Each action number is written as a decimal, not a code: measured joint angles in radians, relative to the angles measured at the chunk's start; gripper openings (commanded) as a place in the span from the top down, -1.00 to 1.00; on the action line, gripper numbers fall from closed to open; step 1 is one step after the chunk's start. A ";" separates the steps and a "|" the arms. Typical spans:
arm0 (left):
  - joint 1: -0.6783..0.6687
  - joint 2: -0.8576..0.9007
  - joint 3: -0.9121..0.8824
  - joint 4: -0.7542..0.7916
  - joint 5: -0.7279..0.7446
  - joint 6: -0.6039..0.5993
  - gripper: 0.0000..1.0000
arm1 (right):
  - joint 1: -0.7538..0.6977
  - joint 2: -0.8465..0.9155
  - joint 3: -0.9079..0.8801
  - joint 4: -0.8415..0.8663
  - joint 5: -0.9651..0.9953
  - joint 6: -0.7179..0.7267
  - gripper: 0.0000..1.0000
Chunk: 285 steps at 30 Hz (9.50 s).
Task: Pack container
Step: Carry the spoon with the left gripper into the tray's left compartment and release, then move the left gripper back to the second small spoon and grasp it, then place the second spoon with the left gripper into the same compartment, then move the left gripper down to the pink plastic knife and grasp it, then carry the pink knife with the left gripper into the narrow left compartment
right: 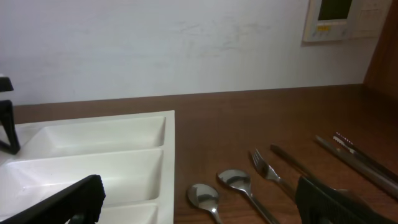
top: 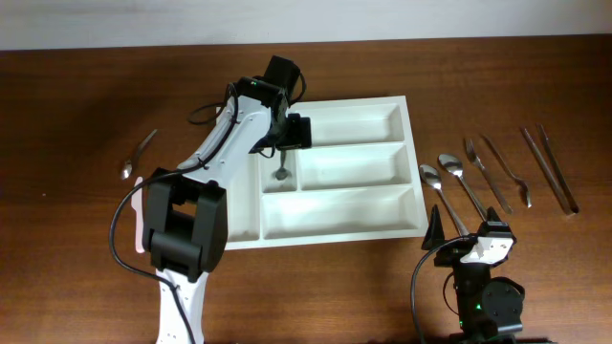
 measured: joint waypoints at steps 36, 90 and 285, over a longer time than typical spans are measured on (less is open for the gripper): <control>0.637 -0.136 0.067 -0.054 -0.103 0.852 -0.41 | 0.000 0.000 0.000 0.000 0.000 0.000 -0.97; 0.634 0.192 0.137 -0.094 -0.004 1.029 0.96 | 0.000 0.000 0.000 0.000 0.000 0.000 -0.97; 0.723 -0.420 -0.742 0.289 -0.055 0.512 0.97 | 0.000 0.000 0.000 0.000 0.000 0.000 -0.97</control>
